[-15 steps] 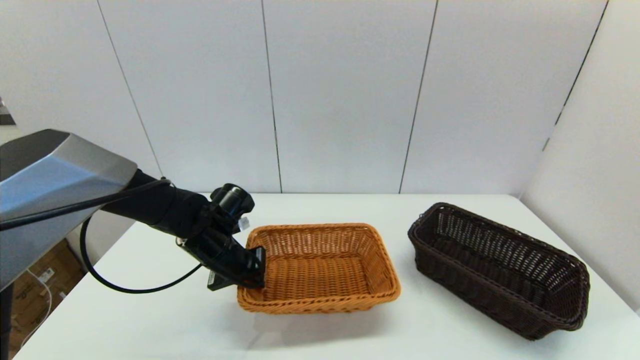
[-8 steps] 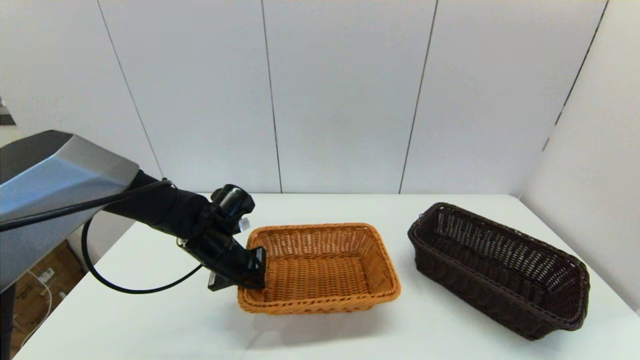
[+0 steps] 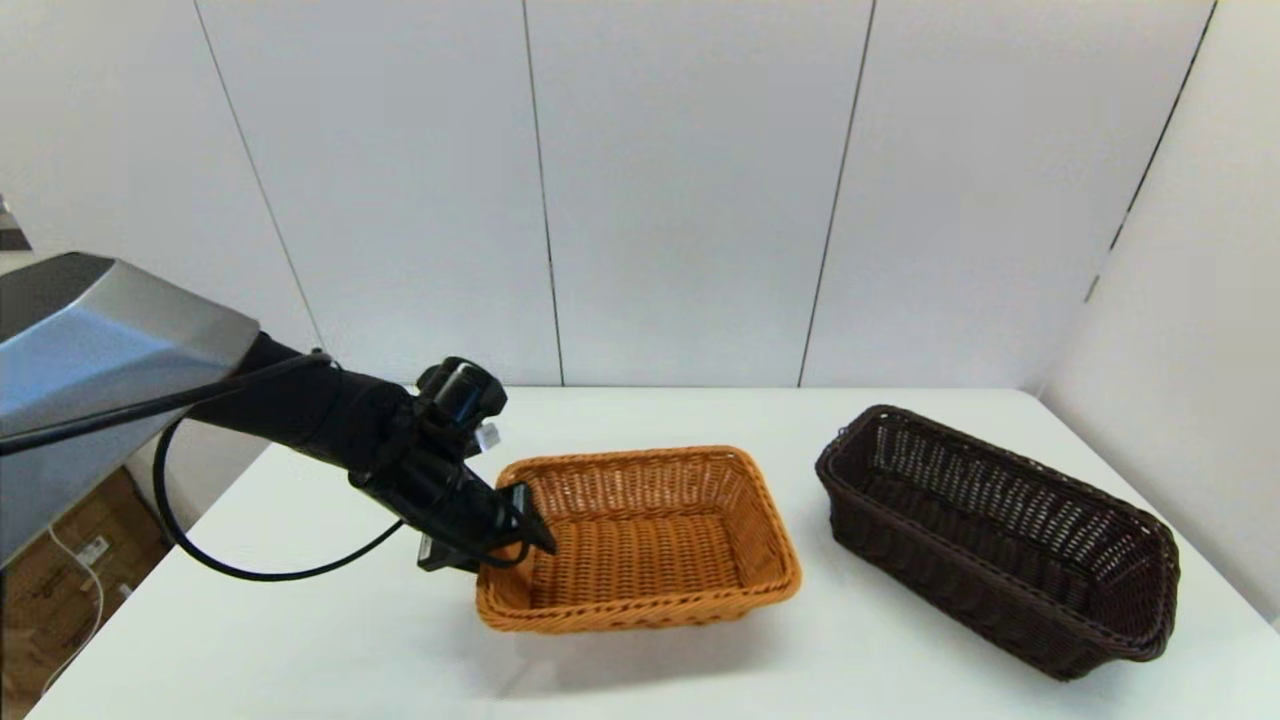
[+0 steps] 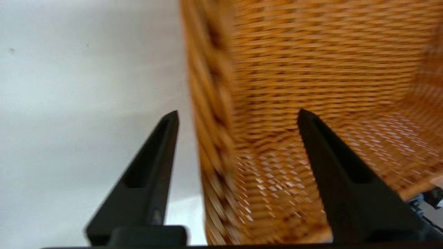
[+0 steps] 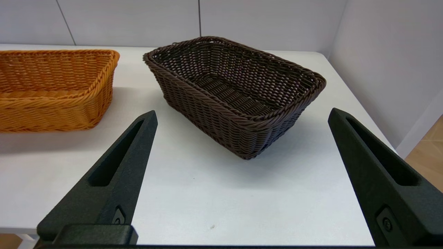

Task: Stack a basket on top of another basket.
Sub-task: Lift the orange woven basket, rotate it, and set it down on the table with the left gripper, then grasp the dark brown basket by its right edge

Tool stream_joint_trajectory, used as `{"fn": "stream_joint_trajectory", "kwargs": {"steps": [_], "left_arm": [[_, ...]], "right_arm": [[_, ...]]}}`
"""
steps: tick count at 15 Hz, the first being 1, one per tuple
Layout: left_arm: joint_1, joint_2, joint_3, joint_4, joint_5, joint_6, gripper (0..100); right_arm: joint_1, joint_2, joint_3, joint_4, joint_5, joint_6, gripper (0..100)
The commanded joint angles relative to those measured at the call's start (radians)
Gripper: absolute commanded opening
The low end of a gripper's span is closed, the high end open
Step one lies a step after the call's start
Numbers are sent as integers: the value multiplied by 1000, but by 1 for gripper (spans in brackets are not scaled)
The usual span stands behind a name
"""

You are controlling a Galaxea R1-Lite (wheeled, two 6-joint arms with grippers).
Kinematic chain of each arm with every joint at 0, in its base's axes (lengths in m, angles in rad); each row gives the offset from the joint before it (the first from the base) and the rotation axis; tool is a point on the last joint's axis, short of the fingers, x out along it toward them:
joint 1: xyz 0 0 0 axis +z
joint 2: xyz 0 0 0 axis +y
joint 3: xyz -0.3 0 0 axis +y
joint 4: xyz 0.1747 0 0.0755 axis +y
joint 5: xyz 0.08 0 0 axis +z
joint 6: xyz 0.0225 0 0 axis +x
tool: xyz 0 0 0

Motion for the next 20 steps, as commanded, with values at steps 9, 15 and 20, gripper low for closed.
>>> {"fn": "stream_joint_trajectory", "kwargs": {"steps": [9, 15, 20], "left_arm": [[-35, -954, 275, 181, 254, 232, 100], [115, -1385, 465, 437, 336, 232, 100], [247, -1641, 589, 481, 336, 235, 100]], "right_arm": [[0, 2, 2, 0, 1, 0, 100], [0, 2, 2, 0, 1, 0, 100], [0, 2, 2, 0, 1, 0, 100]]}}
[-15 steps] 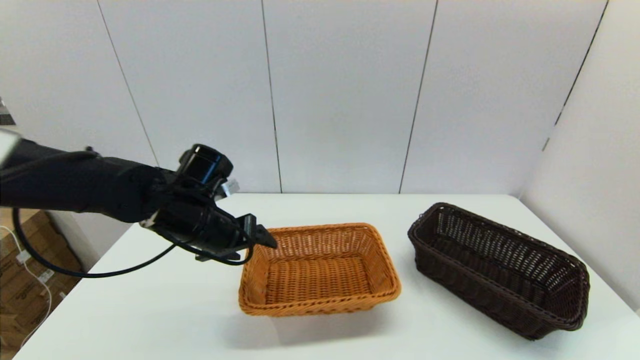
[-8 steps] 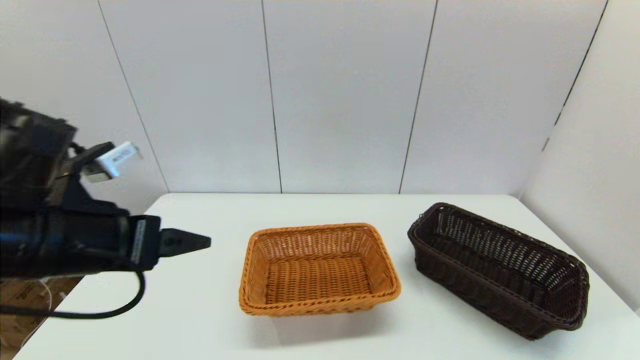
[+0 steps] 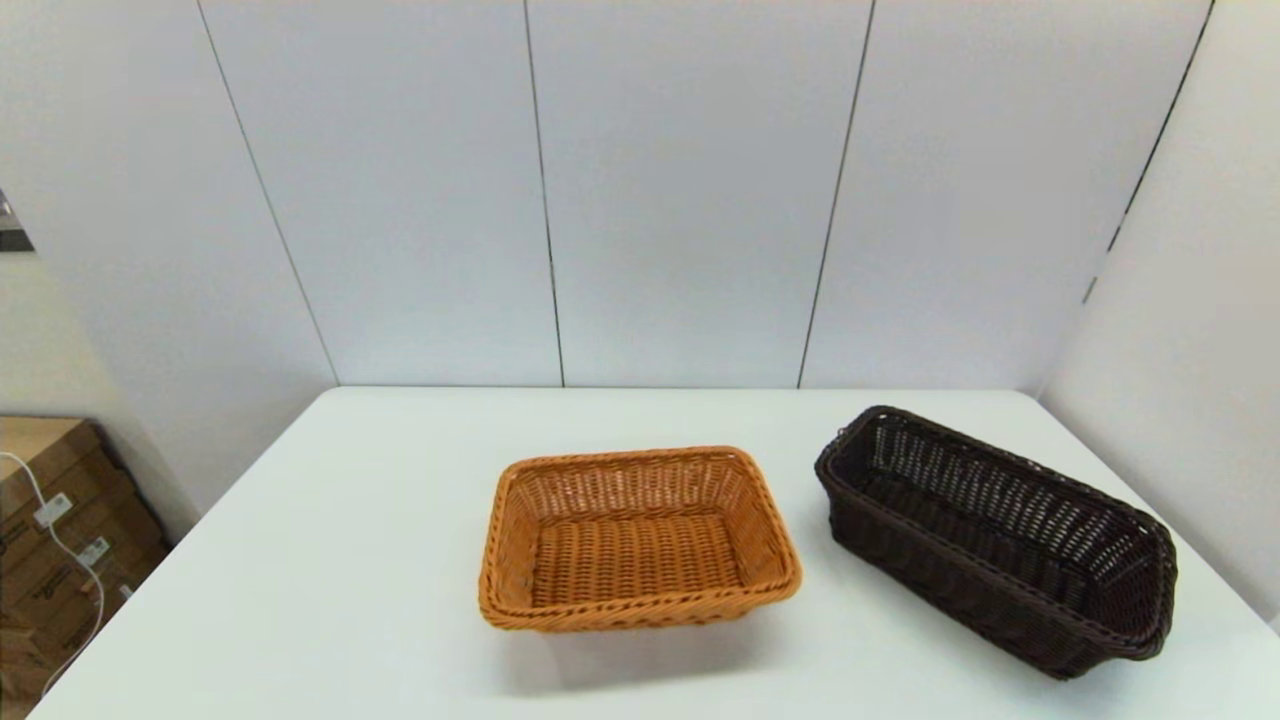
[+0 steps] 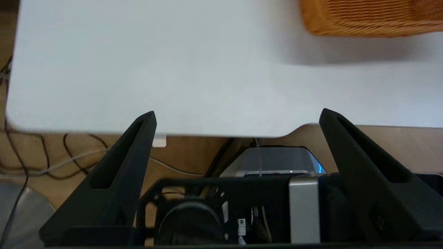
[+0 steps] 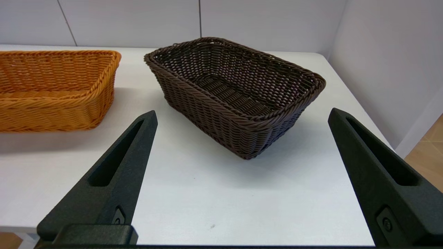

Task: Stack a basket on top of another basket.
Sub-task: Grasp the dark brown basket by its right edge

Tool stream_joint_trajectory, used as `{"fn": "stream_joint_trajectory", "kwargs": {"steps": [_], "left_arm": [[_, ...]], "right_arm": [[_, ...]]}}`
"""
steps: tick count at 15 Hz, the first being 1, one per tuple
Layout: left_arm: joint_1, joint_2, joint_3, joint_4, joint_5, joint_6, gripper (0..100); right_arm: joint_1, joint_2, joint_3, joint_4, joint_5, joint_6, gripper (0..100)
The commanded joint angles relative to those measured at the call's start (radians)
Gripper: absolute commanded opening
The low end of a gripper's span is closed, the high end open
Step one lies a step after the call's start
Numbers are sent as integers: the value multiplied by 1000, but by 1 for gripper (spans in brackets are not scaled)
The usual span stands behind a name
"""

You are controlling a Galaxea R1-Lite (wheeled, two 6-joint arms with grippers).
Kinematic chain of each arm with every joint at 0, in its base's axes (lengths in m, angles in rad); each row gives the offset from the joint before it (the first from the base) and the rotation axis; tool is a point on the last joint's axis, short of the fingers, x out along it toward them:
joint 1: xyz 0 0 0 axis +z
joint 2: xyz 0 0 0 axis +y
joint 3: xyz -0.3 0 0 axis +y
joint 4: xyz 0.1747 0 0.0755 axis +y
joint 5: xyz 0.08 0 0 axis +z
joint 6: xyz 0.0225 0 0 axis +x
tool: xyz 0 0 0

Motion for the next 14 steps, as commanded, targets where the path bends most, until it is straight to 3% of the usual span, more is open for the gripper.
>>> {"fn": "stream_joint_trajectory", "kwargs": {"steps": [1, 5, 8, 12, 14], "left_arm": [[110, -296, 108, 27, 5, 15, 100], [189, -478, 119, 70, -7, 199, 100], [200, -532, 160, 55, -57, 216, 100], [202, -678, 261, -48, -69, 414, 100], [202, -676, 295, -102, -69, 420, 100]], "right_arm": [[0, 2, 2, 0, 0, 0, 100], [0, 2, 2, 0, 0, 0, 100], [0, 2, 2, 0, 0, 0, 100], [0, 2, 2, 0, 0, 0, 100], [0, 2, 2, 0, 0, 0, 100]]}}
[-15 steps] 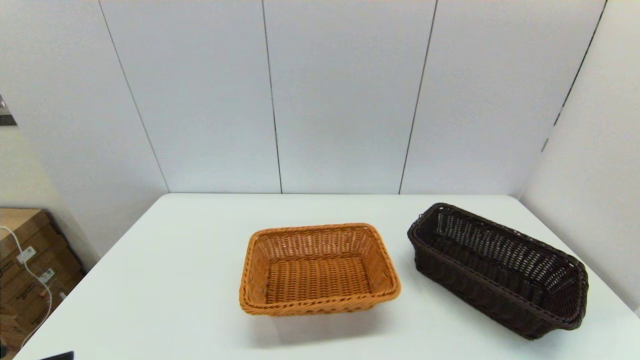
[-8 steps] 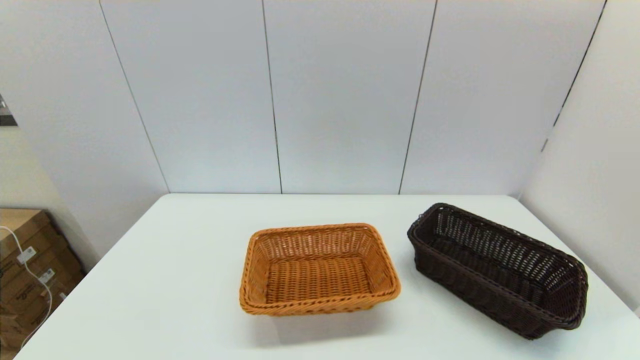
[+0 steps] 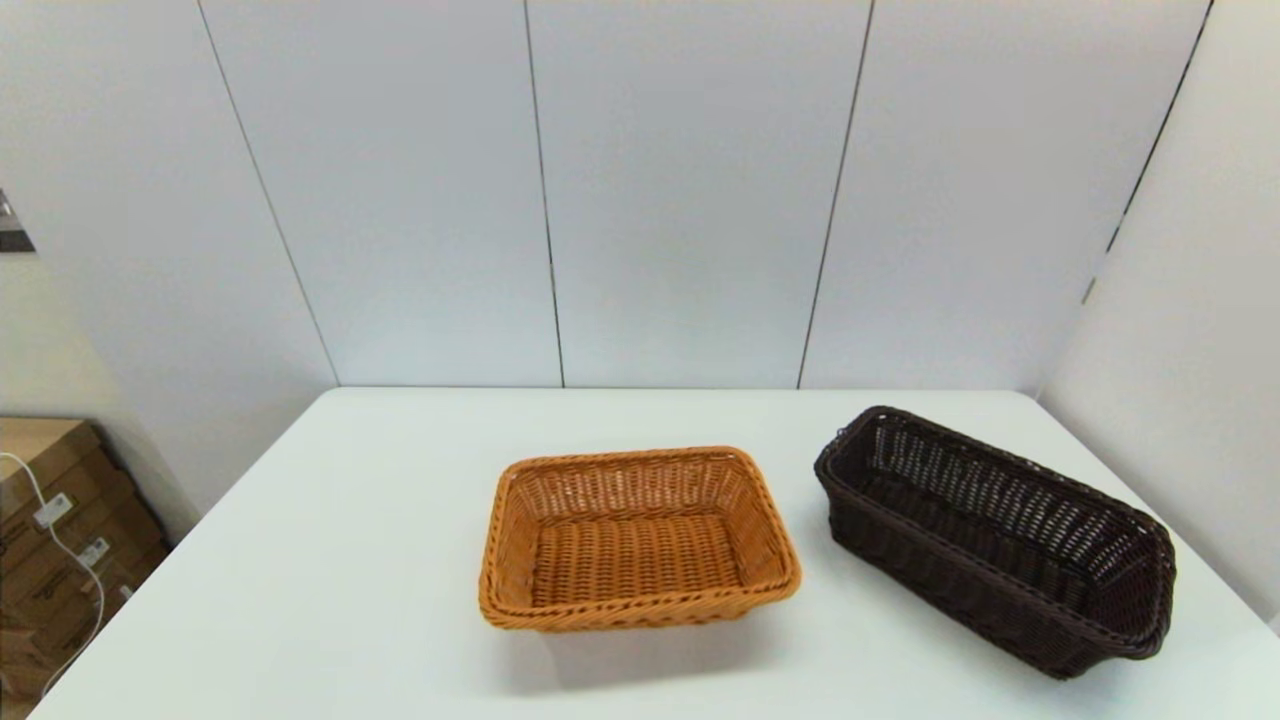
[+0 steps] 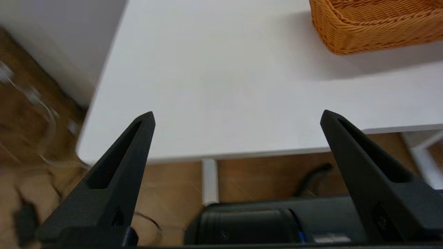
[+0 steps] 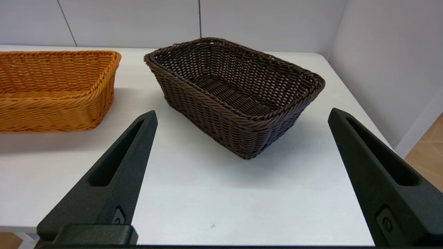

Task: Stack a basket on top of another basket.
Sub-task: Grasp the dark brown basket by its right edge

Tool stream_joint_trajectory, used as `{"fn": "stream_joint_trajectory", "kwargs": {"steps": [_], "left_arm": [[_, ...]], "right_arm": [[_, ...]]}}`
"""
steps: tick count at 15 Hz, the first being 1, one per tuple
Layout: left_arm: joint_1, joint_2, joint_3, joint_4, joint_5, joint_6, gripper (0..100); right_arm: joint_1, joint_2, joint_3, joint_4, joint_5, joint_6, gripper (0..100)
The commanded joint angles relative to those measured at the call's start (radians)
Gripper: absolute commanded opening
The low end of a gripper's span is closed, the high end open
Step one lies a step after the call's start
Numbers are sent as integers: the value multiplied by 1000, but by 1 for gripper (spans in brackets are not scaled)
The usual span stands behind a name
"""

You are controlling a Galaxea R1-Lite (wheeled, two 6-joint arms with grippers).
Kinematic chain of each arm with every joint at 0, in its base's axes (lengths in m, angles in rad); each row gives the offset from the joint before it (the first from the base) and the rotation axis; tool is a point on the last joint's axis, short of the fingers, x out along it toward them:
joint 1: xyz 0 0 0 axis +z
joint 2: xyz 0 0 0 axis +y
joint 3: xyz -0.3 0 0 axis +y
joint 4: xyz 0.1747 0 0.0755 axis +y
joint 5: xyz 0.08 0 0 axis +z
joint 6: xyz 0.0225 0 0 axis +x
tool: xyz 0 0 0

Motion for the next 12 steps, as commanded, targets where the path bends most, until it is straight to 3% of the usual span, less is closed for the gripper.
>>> {"fn": "stream_joint_trajectory", "kwargs": {"steps": [1, 5, 12], "left_arm": [[1, -55, 96, -129, 2, 36, 100], [1, -55, 277, -468, 2, 57, 100], [1, -55, 413, -643, -2, 102, 100]], "right_arm": [[-1, 2, 2, 0, 0, 0, 100], [1, 2, 2, 0, 0, 0, 100], [-1, 2, 2, 0, 0, -1, 100]]}}
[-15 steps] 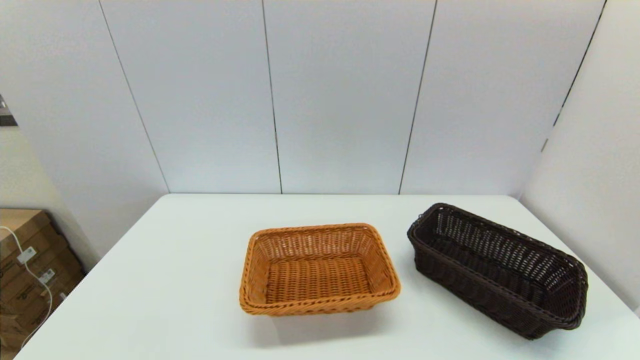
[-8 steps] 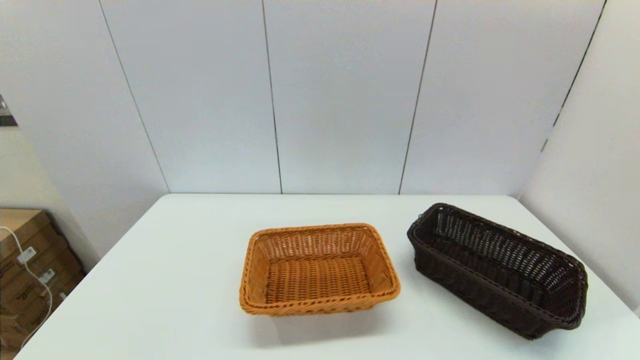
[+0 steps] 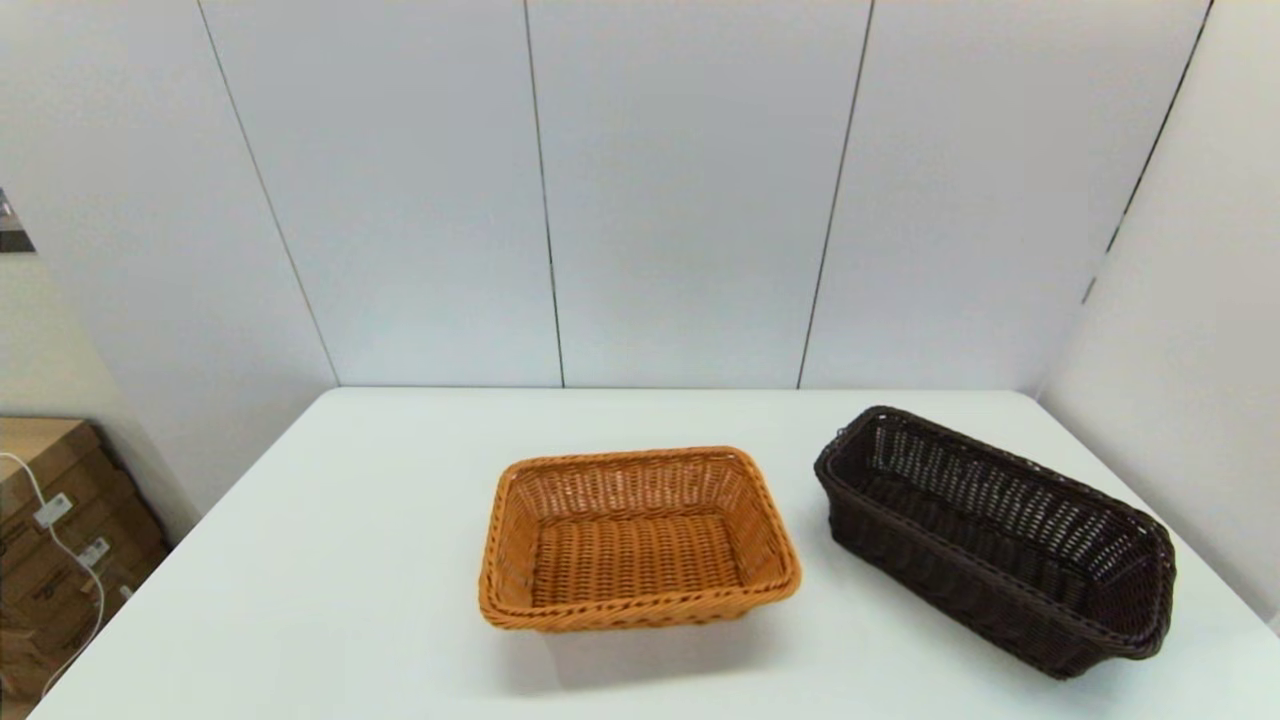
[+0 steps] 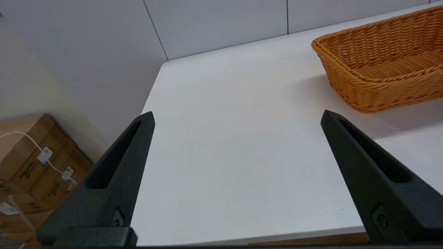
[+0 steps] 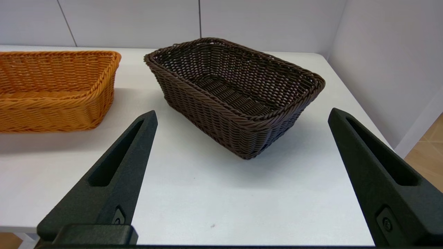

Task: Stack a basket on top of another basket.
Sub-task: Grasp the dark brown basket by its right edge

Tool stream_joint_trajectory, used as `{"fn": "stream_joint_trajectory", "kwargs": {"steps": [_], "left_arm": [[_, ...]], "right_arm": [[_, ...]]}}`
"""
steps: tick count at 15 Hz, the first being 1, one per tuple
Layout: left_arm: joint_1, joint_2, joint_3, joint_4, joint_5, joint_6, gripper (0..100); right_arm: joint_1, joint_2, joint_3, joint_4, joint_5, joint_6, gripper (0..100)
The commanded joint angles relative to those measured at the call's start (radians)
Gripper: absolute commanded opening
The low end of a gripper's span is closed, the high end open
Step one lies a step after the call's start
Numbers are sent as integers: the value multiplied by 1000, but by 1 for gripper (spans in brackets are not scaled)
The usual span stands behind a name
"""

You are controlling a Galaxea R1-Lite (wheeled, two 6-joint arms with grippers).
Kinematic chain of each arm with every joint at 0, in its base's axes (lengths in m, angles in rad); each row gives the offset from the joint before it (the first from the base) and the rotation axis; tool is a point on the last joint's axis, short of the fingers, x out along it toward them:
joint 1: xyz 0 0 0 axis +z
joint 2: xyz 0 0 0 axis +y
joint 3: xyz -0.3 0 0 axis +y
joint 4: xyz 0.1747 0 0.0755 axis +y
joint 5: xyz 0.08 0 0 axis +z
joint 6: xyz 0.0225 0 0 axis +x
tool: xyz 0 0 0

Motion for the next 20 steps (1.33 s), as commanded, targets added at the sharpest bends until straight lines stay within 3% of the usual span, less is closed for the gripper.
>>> {"fn": "stream_joint_trajectory", "kwargs": {"steps": [1, 5, 9, 20], "left_arm": [[0, 1, 51, -36, -13, 3, 100], [0, 1, 71, -79, -19, -6, 100], [0, 1, 71, -82, 8, -167, 100], [0, 1, 71, -82, 13, -169, 100]], "right_arm": [[1, 2, 2, 0, 1, 0, 100], [1, 2, 2, 0, 1, 0, 100], [-1, 2, 2, 0, 1, 0, 100], [-1, 2, 2, 0, 2, -4, 100]]}}
